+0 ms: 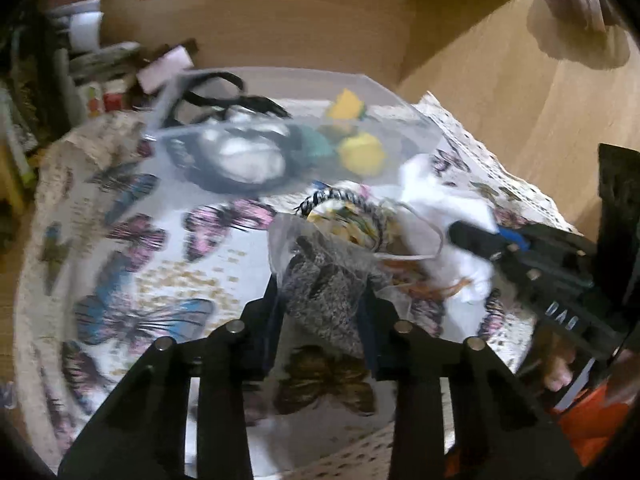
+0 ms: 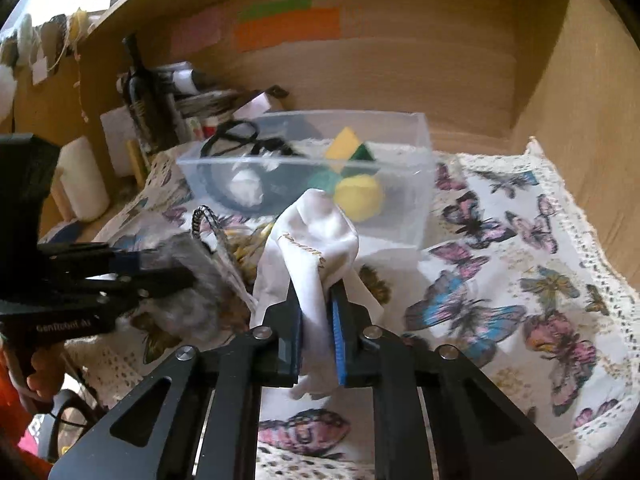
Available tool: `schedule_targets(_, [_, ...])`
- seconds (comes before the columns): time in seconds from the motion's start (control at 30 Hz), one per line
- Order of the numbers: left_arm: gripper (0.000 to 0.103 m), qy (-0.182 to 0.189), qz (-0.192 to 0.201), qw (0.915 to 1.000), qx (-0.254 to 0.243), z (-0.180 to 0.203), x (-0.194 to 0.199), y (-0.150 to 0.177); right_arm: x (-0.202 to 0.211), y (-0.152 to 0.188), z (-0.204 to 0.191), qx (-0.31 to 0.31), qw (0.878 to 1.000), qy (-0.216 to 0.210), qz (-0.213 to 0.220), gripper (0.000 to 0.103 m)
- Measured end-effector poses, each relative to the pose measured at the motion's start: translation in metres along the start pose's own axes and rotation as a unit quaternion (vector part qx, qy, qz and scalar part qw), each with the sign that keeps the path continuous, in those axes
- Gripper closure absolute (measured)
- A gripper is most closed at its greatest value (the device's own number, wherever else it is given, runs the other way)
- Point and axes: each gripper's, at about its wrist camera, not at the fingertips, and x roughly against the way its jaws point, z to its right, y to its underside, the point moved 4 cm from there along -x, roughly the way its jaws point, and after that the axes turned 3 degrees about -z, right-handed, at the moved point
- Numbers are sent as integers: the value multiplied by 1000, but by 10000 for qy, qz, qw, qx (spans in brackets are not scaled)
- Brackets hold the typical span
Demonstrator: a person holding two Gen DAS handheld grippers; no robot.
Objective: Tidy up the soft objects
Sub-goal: 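Lift the sock with the right tool into the box while the left tool drops the bag in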
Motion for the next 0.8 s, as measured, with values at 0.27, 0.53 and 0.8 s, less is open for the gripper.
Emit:
schedule_targets(0.27, [72,-548,382,9977,146,-34,35,-9,22,-18,18,-117,9988,294,384,92])
schedule_targets(0.53, [72,-940,1013,9904,91,-46,72,-36,41,-48,25,-103,9956,442,816,92])
schedule_targets(0.8, [72,-1021,1316,9860,-102,-38,78,-70,56,-89,26,17,9900,525,1308,92])
